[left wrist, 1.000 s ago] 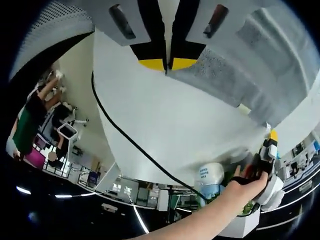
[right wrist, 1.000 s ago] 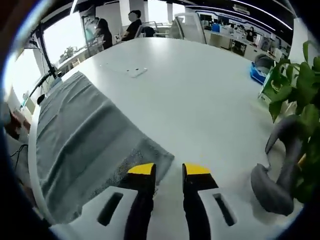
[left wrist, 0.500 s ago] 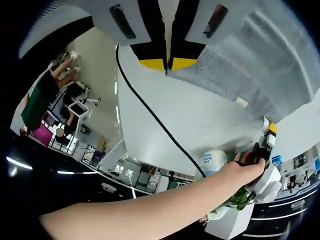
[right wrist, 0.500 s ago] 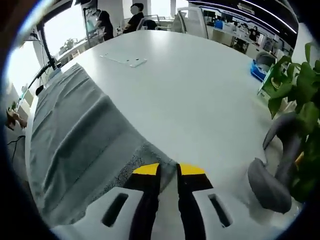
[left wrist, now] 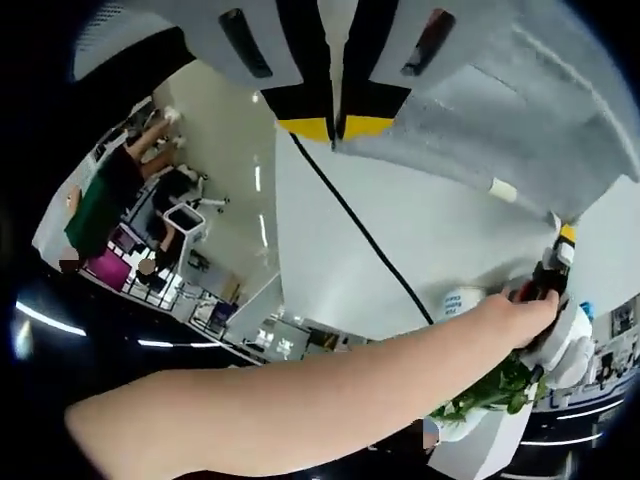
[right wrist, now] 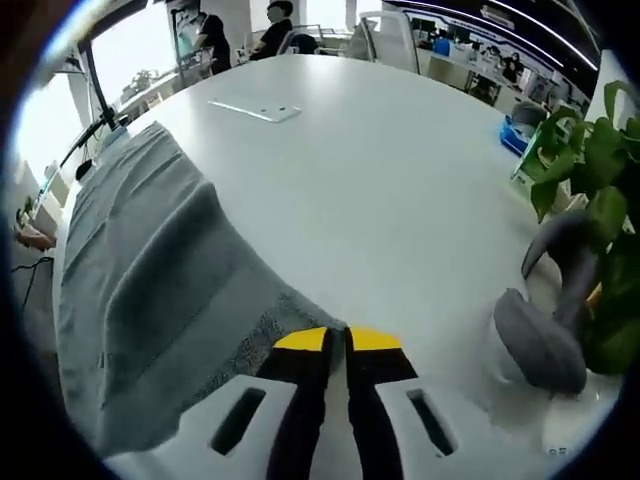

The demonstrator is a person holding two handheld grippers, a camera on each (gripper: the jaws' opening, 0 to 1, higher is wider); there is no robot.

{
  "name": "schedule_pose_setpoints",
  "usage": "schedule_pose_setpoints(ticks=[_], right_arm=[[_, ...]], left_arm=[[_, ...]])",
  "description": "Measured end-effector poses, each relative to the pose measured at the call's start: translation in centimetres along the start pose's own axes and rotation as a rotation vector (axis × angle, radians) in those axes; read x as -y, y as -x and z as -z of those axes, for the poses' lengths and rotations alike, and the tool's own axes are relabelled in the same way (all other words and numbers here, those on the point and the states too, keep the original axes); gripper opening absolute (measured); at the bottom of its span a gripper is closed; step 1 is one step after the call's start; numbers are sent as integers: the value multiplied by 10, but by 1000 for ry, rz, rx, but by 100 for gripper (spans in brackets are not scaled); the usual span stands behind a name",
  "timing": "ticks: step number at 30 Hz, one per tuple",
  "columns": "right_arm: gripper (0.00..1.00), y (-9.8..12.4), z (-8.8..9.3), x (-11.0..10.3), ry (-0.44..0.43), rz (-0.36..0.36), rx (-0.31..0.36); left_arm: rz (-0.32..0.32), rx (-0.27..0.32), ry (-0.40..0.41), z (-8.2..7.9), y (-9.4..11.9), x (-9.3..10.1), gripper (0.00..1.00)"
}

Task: Fold the towel on the table until its edges align and the towel forms a compact rectangular stack.

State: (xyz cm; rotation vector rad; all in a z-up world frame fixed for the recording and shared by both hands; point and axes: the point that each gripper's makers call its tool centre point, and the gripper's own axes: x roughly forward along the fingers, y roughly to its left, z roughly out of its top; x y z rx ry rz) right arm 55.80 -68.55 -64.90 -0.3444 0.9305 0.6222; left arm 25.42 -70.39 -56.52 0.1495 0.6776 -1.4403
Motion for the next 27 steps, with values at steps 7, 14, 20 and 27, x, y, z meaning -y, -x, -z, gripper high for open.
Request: schedule_pose_setpoints(ticks=[7,14,20,27], right_arm=[[2,33,-3,15,72,92,80],[1,79,-13,28,-26,136,214],[1,111,-21,42,-73,160,282],[1,140,-35,49,-233,119,384]], left_arm=[[26,3,4,-10,-4,18,1],[71,30,-57,-31,-3,36,1],[93,81,-86,-55,-5,48,1],[63,132,-143,-77,12,58,1]])
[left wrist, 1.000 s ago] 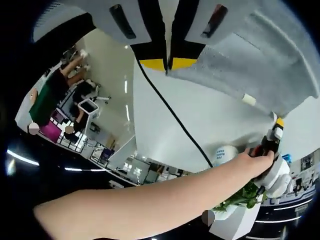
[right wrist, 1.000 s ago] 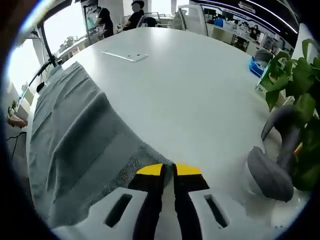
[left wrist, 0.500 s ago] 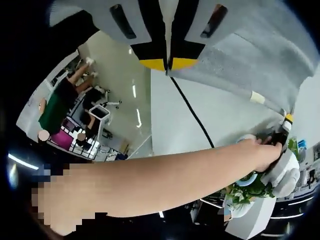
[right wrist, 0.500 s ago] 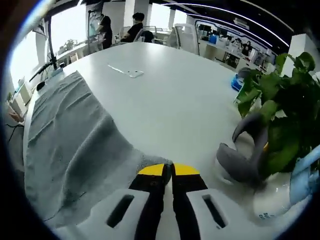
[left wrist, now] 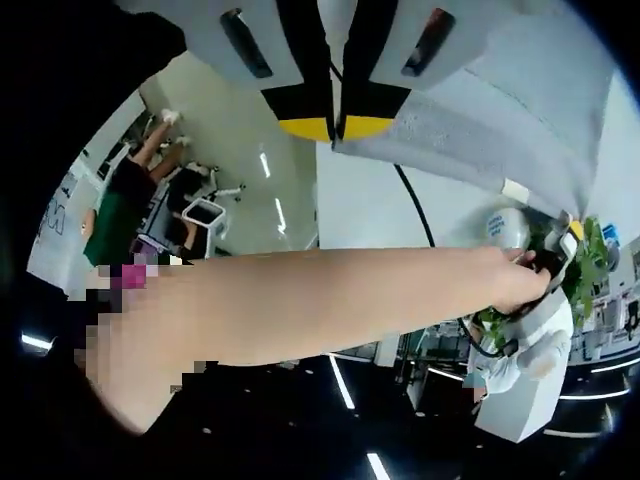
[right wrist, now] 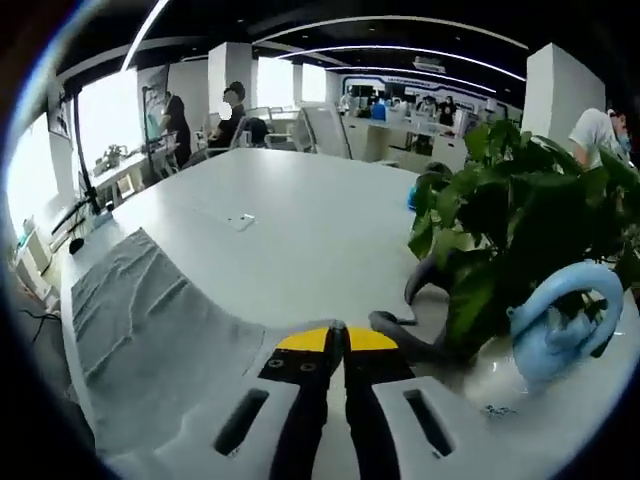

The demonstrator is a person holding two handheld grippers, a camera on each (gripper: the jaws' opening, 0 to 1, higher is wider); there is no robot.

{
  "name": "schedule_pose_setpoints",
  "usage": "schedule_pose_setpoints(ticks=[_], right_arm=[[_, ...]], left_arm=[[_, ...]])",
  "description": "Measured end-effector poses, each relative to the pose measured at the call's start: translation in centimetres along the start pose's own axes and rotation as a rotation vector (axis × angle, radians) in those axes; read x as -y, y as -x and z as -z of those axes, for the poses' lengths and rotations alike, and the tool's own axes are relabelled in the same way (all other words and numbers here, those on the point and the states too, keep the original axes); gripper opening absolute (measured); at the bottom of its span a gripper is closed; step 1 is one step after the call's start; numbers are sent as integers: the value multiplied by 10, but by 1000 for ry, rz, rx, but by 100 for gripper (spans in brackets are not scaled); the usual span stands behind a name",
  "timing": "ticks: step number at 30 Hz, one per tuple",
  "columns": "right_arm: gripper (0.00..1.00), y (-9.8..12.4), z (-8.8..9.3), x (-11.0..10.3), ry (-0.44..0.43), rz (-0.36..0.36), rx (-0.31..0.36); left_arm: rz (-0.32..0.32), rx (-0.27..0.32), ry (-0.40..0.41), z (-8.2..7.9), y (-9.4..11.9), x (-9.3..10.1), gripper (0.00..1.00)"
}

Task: Fold the towel on the table until its edges align and the towel forms a compact rectangular stack.

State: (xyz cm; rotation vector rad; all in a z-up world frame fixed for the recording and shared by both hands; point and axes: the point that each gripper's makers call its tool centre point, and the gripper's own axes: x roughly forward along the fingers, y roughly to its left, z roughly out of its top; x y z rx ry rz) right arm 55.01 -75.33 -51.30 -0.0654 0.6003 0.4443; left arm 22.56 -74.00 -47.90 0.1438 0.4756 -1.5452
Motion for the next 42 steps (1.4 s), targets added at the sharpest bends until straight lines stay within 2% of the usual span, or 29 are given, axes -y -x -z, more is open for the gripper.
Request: schedule_pose_setpoints(ticks=[4,6,8,10,12,15,20,23,32,34,37,39,42], right_arm=[[1,0,-12,-10,-77,-55,45],[1,0,-19,-17,-85,-64,63],[1,1,-24,-24,-86,-54,67],[0,4,-34,-29,-129,-56,85],[0,8,-48,-39,-163,-79,126],[0,15,-62,-50,-181,-86,155],[0,24,-86,-79,-227,-141,201],[0,28,-97,-97,-213,-162,211],[1,28,-126,-149,-166,-193,239],[1,23,-130,-155,-164,-196,239],[1,13,-127,-160,-151,-190,207],[1,3,-121,-165,-186,-190,170],[1,-5,-124,-177,-205,-207,178]], left_arm=[[-38,-1,-6,-1,17,-1,1],[-66,27,-4,-8,30,-2,1],[-108,96,-9,-23,47,-3,1],[-143,144,20,-34,65,-3,1],[-164,179,24,-40,82,-2,1],[-197,205,35,-43,109,-1,1],[-252,232,54,-37,151,5,1],[-273,253,89,-32,167,9,1],[-354,282,107,-11,219,10,1],[-381,279,150,-1,231,4,1],[-428,307,164,2,249,-2,1],[-453,318,177,4,260,-7,1],[-468,332,205,11,273,-15,1]])
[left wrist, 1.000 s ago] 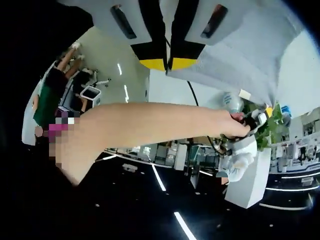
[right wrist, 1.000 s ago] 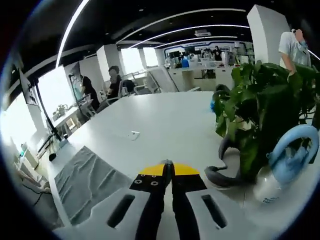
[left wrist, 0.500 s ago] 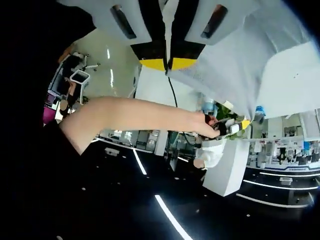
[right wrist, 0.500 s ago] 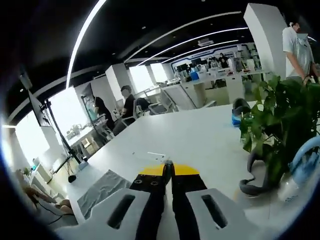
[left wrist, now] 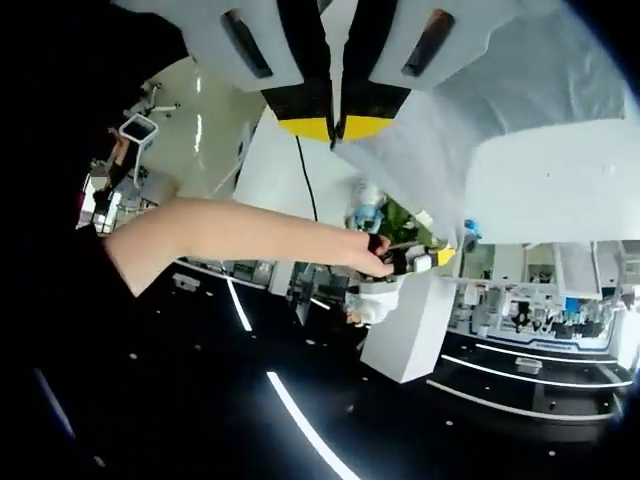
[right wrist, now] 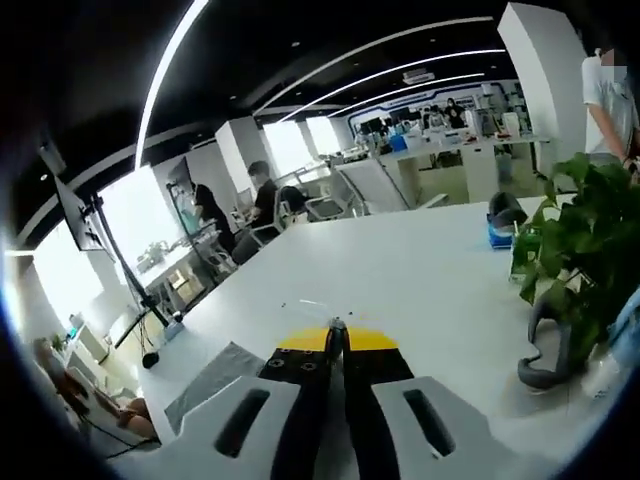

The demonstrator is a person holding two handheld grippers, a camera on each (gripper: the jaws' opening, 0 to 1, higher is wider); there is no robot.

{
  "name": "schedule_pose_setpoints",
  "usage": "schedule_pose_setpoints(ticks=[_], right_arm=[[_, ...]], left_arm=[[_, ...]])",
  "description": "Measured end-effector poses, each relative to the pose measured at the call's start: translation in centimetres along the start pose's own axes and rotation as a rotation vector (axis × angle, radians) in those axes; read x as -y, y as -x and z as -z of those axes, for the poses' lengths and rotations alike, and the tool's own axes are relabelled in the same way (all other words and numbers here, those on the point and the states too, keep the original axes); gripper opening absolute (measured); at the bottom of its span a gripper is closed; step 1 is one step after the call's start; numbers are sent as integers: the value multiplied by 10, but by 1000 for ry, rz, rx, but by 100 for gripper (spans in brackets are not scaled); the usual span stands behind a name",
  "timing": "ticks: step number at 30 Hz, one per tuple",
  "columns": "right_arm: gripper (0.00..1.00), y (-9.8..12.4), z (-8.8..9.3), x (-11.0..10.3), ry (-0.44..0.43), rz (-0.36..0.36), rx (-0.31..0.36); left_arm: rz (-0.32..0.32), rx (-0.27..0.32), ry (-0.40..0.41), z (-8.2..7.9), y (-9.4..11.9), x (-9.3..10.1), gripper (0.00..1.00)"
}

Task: Fold the towel on the table until its edges align and the towel forms a compact rectangular stack.

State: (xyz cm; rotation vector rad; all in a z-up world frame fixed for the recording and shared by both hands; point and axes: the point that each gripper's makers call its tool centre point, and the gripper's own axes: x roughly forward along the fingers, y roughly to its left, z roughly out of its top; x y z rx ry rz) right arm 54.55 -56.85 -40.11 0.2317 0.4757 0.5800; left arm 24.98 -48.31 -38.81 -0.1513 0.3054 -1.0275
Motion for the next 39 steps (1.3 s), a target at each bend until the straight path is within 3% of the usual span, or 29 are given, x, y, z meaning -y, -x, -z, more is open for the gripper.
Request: schedule_pose_setpoints(ticks=[9,12,15,20,26,27,30,34,39], right_arm=[[1,-35,14,-35,116,-8,-77],[1,-45,20,-43,177,-14,-101],[1,-56,27,-45,165,-5,-132],[1,-65,24,-54,167,-2,-119],[1,-84,31,-68,147,7,-129],[1,-86,33,-71,150,9,-128],[1,-93,32,-81,143,16,-126],[1,-111,23,-86,123,2,-113],[1,-120,26,-110,150,-5,-113]], left_arm=[[-32,-10,24,11,29,-26,1],[-36,5,88,16,37,-36,1],[-40,17,120,19,49,-46,1],[-26,62,173,23,67,-61,1],[-66,81,226,36,96,-94,1],[-72,76,222,38,99,-97,1],[-125,8,99,48,109,-107,1],[-100,30,114,44,118,-109,1],[-91,34,118,41,130,-116,1]])
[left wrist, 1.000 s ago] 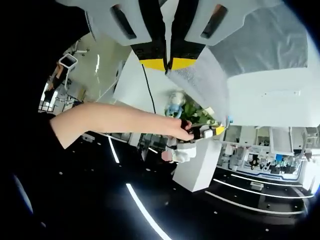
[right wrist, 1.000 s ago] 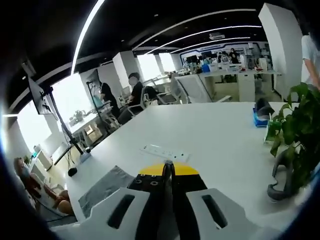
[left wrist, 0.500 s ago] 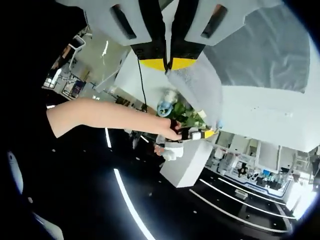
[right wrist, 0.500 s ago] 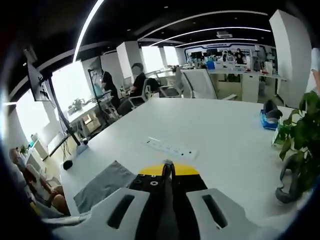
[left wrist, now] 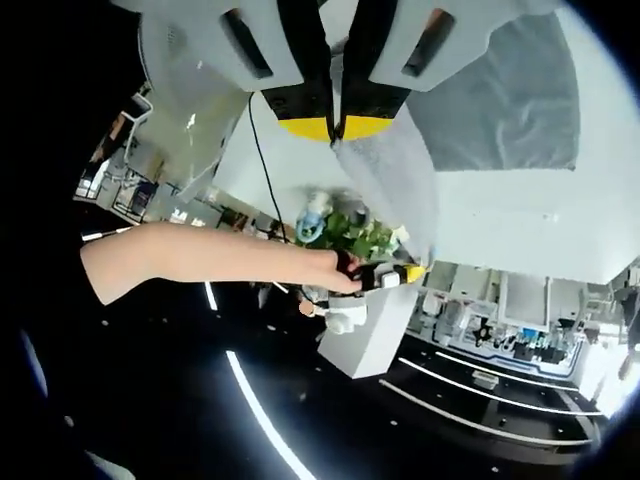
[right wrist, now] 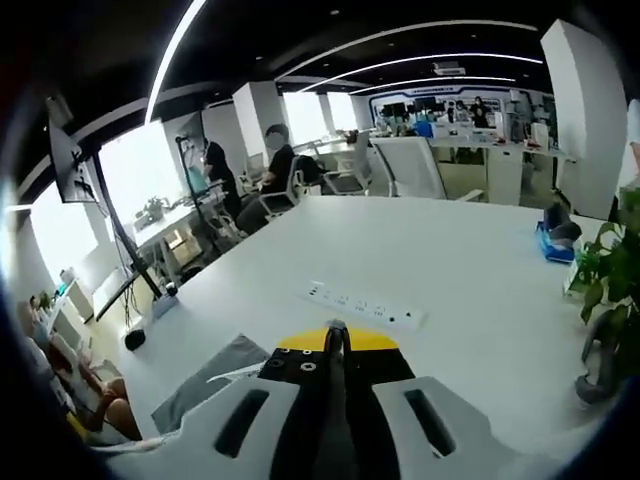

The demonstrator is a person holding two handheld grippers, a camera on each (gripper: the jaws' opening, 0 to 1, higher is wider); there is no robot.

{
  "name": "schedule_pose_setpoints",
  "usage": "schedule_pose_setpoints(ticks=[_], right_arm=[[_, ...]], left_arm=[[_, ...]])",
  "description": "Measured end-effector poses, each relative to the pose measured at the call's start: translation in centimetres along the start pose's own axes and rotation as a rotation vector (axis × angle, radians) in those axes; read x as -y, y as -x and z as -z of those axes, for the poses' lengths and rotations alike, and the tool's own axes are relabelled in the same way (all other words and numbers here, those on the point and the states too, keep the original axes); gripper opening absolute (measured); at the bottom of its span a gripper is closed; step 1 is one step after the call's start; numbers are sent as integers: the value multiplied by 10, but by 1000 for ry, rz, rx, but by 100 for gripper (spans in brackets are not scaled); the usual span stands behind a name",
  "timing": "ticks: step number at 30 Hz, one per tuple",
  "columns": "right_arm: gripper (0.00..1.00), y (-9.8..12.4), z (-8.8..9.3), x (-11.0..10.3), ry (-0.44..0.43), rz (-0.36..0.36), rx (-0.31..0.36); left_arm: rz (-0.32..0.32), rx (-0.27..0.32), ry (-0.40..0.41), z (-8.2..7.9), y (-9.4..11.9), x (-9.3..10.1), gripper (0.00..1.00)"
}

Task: Fold the towel on the table until its edges align and the towel forms a compact rectangular stack.

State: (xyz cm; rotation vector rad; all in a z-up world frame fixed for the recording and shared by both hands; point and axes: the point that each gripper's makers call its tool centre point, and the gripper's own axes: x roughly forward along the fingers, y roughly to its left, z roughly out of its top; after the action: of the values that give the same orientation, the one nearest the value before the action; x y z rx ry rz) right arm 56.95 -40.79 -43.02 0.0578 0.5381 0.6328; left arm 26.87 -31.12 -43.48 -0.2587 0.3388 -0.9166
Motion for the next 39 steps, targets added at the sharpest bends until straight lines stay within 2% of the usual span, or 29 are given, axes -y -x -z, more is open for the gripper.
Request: schedule_pose_setpoints(ticks=[4,10,15,19,25,29,35,39], right_arm=[[1,-8,9,-17,34,-5,-34],[2,-21,21,-31,71,-28,-78],[2,-33,24,-40,62,-56,-96],[2,-43,28,-54,76,-82,-102],[2,-54,29,-71,86,-122,-107],[2,-60,34,-77,95,-129,-122],[2,-71,33,-91,101,-153,-129],[2,-82,36,-95,118,-155,-141]], left_arm=[[-4,2,35,4,11,-7,1],[-19,2,78,16,28,-14,1],[-54,15,89,20,44,-20,1],[-104,-7,99,32,56,-34,1],[-155,11,116,36,74,-44,1],[-200,-2,98,42,81,-52,1],[-202,20,145,45,86,-53,1],[-227,9,131,49,88,-57,1]])
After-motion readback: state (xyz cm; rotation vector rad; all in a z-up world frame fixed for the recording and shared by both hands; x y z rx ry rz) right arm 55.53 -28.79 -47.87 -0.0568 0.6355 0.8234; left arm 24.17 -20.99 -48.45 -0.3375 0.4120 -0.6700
